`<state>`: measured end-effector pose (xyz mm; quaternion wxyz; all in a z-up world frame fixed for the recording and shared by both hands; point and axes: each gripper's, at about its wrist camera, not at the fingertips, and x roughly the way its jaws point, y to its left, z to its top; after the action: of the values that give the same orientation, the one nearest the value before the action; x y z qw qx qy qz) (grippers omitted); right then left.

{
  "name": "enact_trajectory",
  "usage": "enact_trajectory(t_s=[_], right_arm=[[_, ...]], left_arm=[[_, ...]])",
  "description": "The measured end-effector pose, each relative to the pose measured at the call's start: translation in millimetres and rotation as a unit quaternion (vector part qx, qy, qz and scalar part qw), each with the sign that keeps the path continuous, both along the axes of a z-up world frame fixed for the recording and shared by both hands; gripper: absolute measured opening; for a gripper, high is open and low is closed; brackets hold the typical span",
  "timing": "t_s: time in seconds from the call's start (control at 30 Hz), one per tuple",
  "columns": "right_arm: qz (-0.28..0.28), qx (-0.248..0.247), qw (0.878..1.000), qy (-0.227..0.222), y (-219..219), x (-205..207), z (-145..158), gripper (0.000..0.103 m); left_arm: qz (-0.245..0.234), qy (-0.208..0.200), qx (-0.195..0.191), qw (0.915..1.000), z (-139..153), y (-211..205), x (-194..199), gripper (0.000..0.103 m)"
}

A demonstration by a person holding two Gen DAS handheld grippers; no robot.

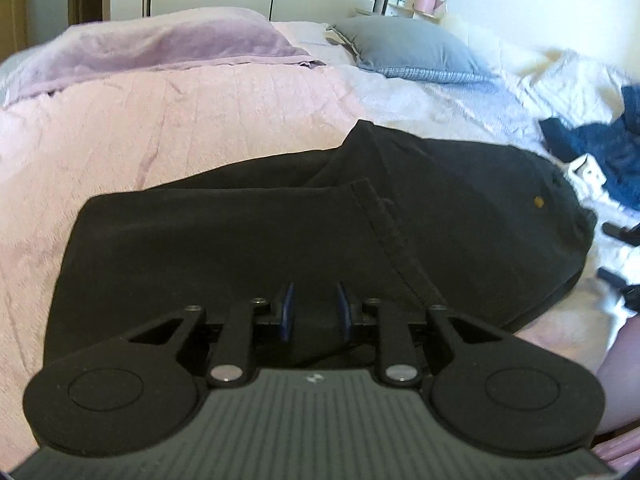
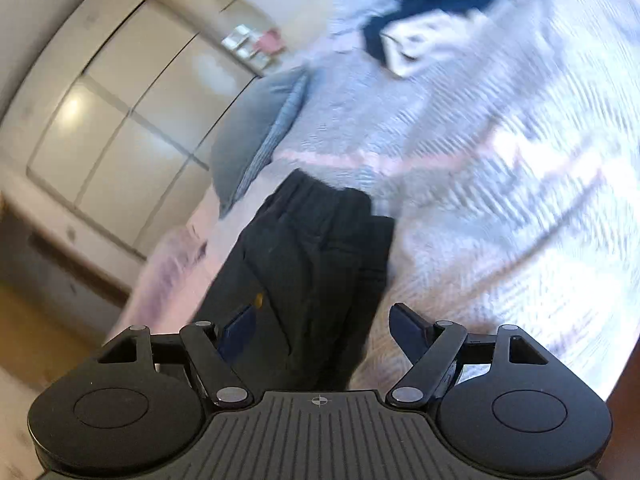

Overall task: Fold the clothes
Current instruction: 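Move both grippers to one end of the black trousers and grasp it, then lift the trouser end with both grippers and fold it over toward the other end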

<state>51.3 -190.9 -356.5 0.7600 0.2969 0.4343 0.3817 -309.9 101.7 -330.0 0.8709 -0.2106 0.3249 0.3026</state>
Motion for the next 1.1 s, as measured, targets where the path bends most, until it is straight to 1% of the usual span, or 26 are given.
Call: enact_trajectory(t_s=[0.07,0.1,0.2,0.27,0.3,0.33,0.4,0.47,0.53,0.57,0.6,0.67,0.73,0.77,0.8,0.83,0.87,0.9,1.0,1.1], right_arm=[[-0.007,0.025,0.999,0.029,-1,11,-9,0.062],[-0.015,0.028,0.999,0.041,1,17,-12,0.060],[-0.023,0.027,0.997,0.066,4,29,-22,0.060],[-0.019,0.034,0.997,0.069,5,33,-24,0.060],[-0.018,0.034,0.997,0.067,6,34,-21,0.058],[-0.015,0.033,0.997,0.061,6,32,-17,0.055],[-0.004,0.030,0.999,0.032,8,22,-4,0.049],[0.006,0.034,0.999,0.018,8,18,2,0.046],[0.010,0.032,0.999,0.026,12,19,-1,0.046],[0.013,0.026,0.999,0.036,14,22,-7,0.046],[0.014,0.024,0.998,0.054,16,26,-16,0.046],[0.003,0.040,0.996,0.083,18,32,-32,0.046],[-0.001,0.056,0.994,0.090,20,35,-32,0.046],[-0.002,0.056,0.995,0.088,22,35,-31,0.043],[-0.002,0.047,0.996,0.080,25,35,-29,0.038],[-0.002,0.039,0.997,0.073,27,34,-28,0.035],[-0.002,0.029,0.997,0.068,29,35,-27,0.030],[-0.002,0.021,0.997,0.068,30,36,-30,0.027],[-0.001,0.011,0.998,0.070,32,37,-33,0.023],[0.001,-0.041,0.999,0.034,43,32,-16,0.020]], left_arm=[[0.005,-0.007,-0.005,1.0000,2,3,-3,0.021],[0.007,-0.009,-0.005,0.9999,4,4,-5,0.021],[0.016,-0.014,-0.012,0.9997,5,8,-11,0.020],[0.022,-0.018,-0.022,0.9993,4,12,-15,0.020],[0.026,-0.019,-0.026,0.9992,3,14,-17,0.020],[0.029,-0.018,-0.028,0.9990,2,15,-18,0.020],[0.032,-0.018,-0.026,0.9990,2,16,-21,0.020],[0.033,-0.023,-0.028,0.9988,2,17,-23,0.020],[0.033,-0.026,-0.031,0.9986,2,18,-24,0.020],[0.034,-0.026,-0.033,0.9986,1,19,-24,0.020],[0.034,-0.026,-0.034,0.9985,0,20,-24,0.020],[0.035,-0.026,-0.037,0.9983,-3,21,-24,0.020],[0.036,-0.027,-0.040,0.9982,-5,23,-25,0.020],[0.036,-0.027,-0.042,0.9981,-7,23,-25,0.020],[0.036,-0.027,-0.043,0.9980,-8,24,-25,0.020],[0.037,-0.027,-0.045,0.9980,-9,25,-25,0.020],[0.037,-0.027,-0.046,0.9979,-10,26,-26,0.020],[0.037,-0.027,-0.048,0.9978,-11,26,-26,0.019],[0.039,-0.029,-0.054,0.9974,-15,29,-26,0.018],[0.041,-0.034,-0.055,0.9971,-11,29,-29,0.018]])
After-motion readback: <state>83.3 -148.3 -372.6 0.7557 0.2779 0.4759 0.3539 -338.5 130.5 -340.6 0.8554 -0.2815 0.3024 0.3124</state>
